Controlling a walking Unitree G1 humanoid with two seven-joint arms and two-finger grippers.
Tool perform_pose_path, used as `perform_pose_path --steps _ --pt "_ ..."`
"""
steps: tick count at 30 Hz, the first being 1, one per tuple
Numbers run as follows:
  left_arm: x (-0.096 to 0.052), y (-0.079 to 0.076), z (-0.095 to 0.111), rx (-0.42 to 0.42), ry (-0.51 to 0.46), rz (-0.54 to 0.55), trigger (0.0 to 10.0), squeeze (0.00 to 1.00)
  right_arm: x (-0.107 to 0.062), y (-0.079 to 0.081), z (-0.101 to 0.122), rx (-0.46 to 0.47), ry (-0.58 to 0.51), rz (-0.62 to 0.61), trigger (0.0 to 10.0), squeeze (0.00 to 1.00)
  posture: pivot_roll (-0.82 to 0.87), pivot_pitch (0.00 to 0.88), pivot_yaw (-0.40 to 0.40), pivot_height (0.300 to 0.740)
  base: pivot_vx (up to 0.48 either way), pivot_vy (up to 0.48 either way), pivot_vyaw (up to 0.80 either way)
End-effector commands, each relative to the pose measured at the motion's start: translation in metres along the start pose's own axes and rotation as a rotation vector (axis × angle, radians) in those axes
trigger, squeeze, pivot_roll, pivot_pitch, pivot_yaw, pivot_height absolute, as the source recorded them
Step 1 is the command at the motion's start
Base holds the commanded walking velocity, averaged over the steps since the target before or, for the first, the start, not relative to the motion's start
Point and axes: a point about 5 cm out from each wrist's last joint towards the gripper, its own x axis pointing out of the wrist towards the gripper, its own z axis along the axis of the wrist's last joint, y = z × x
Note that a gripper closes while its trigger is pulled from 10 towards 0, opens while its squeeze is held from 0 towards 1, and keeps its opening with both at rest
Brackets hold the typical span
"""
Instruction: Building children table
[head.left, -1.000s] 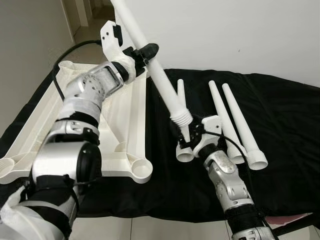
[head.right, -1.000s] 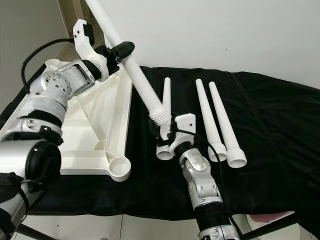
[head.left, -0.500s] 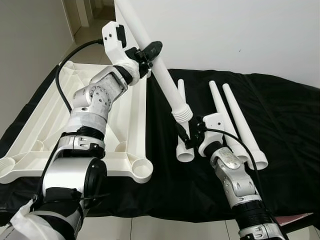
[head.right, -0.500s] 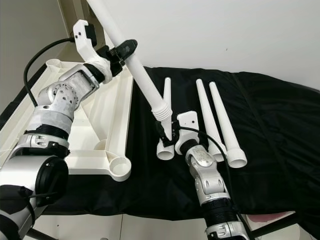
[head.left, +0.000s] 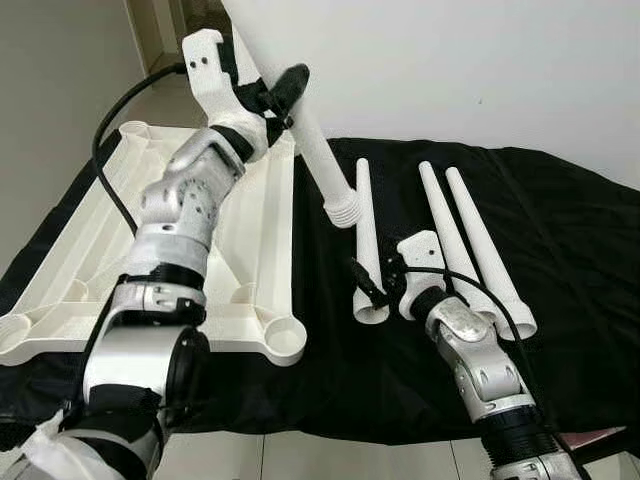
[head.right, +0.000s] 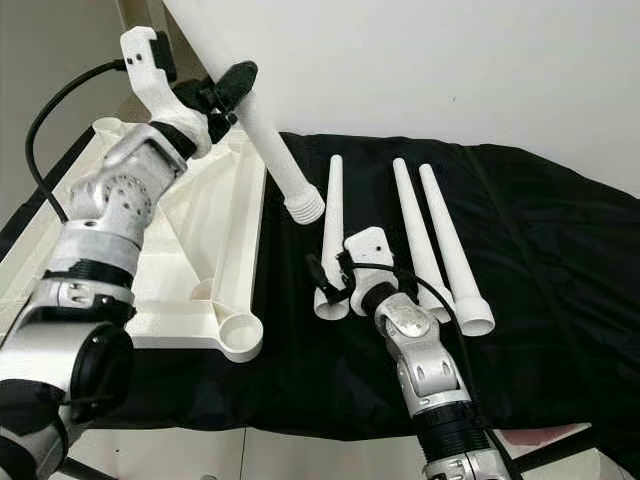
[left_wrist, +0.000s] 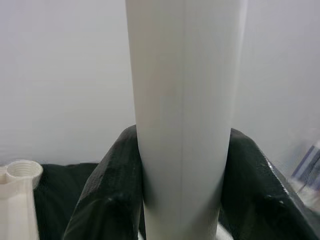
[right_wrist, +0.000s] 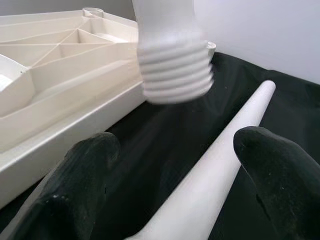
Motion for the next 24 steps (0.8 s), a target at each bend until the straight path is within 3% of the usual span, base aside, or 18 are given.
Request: perform_pose_path --steps 1,9,15,24 --pt "0.001 -0.007 0.000 0.069 -0.009 -0.017 10.0 0.00 0.002 0.000 0.004 -0.013 -0.003 0.010 10.0 0.00 0.00 0.000 -0.008 0.740 0.000 0.000 0.00" --pt "0.004 -0.028 -0.010 0.164 -0.006 -0.049 10.0 0.00 0.009 -0.004 0.008 -0.062 0.000 -0.001 10.0 0.00 0.01 0.000 -0.016 0.740 0.000 0.000 0.00" --pt "0.004 -0.045 -0.014 0.166 -0.021 -0.081 10.0 0.00 0.021 -0.014 0.007 -0.072 0.028 -0.072 10.0 0.00 0.01 0.000 -0.013 0.740 0.000 0.000 0.00" --pt "0.007 -0.071 -0.018 0.145 -0.030 -0.144 10.0 0.00 0.035 -0.012 0.011 -0.124 0.027 -0.052 10.0 0.00 0.01 0.000 -0.015 0.740 0.000 0.000 0.00"
